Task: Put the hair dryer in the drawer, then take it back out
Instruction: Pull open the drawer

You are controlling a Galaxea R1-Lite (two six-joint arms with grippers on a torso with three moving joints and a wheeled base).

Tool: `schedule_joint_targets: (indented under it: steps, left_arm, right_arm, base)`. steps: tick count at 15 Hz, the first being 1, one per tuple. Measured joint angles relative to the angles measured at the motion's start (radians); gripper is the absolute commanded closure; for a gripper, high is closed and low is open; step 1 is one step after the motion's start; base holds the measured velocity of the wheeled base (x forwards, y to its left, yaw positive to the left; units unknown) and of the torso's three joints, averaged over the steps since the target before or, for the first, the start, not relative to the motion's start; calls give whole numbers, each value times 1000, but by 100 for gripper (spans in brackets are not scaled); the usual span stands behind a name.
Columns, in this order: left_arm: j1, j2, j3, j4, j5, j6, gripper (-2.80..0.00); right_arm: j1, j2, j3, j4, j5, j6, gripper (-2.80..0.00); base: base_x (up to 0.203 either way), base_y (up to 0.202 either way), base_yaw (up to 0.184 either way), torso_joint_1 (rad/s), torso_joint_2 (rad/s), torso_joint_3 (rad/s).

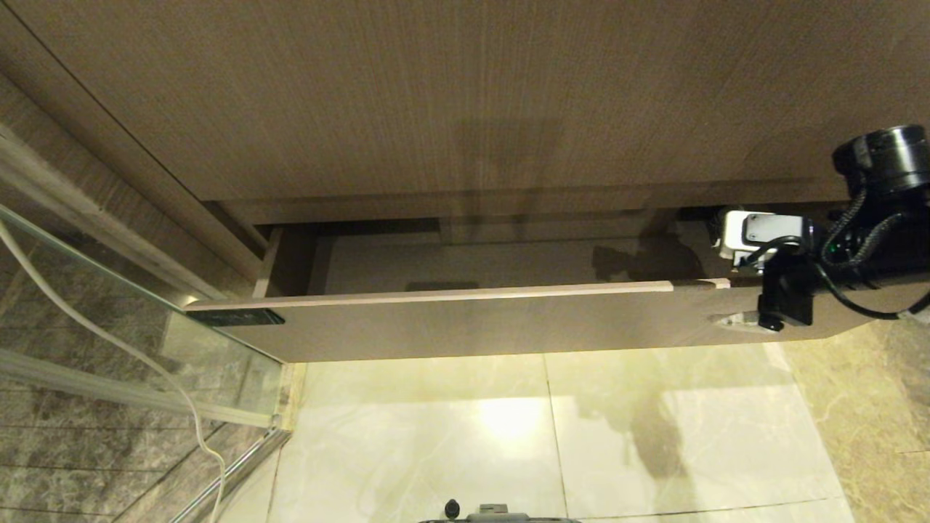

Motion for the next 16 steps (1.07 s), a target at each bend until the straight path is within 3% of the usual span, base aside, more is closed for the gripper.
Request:
schedule_joint_targets:
  steps: [5, 10, 11, 16]
  left_arm:
    - [0, 0, 0, 0, 0, 0, 0]
    - [0, 0, 0, 0, 1, 0, 0]
    - [0, 0, 0, 0, 1, 0, 0]
    - [0, 0, 0, 0, 0, 0, 0]
  right_arm:
    - [-5, -224, 100, 104, 0, 97, -280]
    - [-14, -442, 205, 186, 4, 433, -280]
    - [-30, -472, 213, 203, 4, 474, 0]
    - [-158, -528, 198, 202, -36, 486, 0]
  base:
    - [0, 0, 0, 0, 0, 0]
    - [0, 0, 0, 0, 0, 0]
    - [0, 0, 0, 0, 0, 0]
    - [0, 0, 0, 0, 0, 0]
